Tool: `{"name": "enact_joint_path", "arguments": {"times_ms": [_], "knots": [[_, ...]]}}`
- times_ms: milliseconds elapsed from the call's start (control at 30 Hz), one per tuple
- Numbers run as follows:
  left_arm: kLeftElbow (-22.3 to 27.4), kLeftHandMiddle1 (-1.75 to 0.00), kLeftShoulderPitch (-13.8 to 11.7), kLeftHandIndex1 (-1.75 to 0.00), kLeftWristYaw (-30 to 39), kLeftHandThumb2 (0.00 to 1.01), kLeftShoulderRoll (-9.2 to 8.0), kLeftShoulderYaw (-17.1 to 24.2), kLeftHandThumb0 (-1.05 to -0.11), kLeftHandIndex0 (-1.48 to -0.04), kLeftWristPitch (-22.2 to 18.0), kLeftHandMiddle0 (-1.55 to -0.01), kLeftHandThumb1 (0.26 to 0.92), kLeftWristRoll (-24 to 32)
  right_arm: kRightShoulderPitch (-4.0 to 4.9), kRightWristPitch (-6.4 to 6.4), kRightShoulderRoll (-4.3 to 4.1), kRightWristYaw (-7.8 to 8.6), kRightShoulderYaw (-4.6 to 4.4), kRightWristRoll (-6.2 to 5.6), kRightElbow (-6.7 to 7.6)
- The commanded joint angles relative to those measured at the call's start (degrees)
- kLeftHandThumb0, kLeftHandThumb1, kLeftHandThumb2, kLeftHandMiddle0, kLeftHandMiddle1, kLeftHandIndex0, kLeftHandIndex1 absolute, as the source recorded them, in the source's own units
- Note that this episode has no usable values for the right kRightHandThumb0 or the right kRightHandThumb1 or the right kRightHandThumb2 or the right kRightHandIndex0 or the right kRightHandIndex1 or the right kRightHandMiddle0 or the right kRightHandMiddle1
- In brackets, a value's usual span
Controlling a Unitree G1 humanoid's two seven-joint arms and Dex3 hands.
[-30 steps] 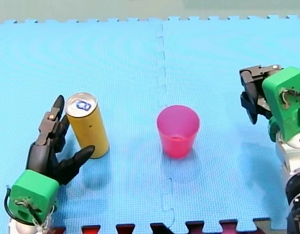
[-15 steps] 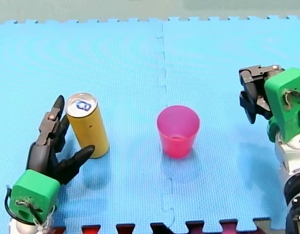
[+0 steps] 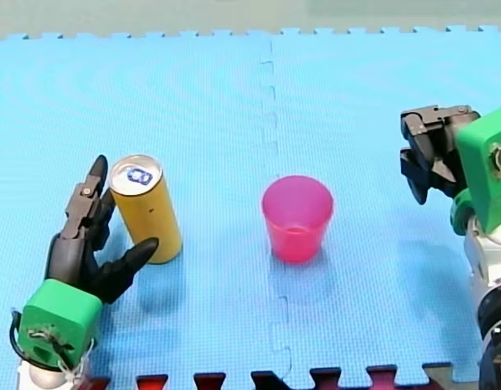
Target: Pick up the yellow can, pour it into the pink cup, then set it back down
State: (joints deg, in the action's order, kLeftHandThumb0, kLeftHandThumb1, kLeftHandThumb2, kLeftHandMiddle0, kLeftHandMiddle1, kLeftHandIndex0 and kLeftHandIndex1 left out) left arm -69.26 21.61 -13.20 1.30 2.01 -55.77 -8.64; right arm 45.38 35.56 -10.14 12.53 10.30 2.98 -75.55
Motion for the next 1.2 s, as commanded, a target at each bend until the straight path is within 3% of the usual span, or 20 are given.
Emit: {"name": "enact_joint_path", "arguments": {"times_ms": [0, 167, 400, 767, 1167], "knots": [[0.01, 0.0, 0.22, 0.0, 0.39, 0.01, -0.17, 0.27, -1.048, -0.14, 0.04, -0.25, 0.92, 0.39, 0.06, 0.51, -0.45, -0.66, -0.45, 0.51, 0.11], [0.19, 0.0, 0.34, 0.0, 1.71, 0.01, 0.11, 0.83, -1.048, -0.14, 0.02, -0.25, 0.918, 1.43, 0.19, 1.28, -0.93, -2.07, -1.66, 2.11, 0.06], [0.64, 0.0, 0.26, 0.0, 2.92, 0.0, 0.49, 1.36, -1.048, -0.14, 0.01, -0.24, 0.904, 2.48, 0.25, 1.25, -1.15, -2.52, -1.82, 2.27, -0.05], [1.35, 0.0, -0.47, 0.0, 3.85, 0.0, 1.02, 2.19, -1.048, -0.13, -0.63, -0.25, 0.893, 3.47, 0.16, 1.46, -1.27, -2.39, -1.49, 1.82, -0.01], [0.89, 0.0, -0.8, 0.0, 3.67, 0.0, 0.19, 2.32, -1.048, -0.13, -0.54, -0.25, 0.901, 2.88, 0.28, 0.53, -0.96, -0.38, -0.43, 0.29, -0.12]]}}
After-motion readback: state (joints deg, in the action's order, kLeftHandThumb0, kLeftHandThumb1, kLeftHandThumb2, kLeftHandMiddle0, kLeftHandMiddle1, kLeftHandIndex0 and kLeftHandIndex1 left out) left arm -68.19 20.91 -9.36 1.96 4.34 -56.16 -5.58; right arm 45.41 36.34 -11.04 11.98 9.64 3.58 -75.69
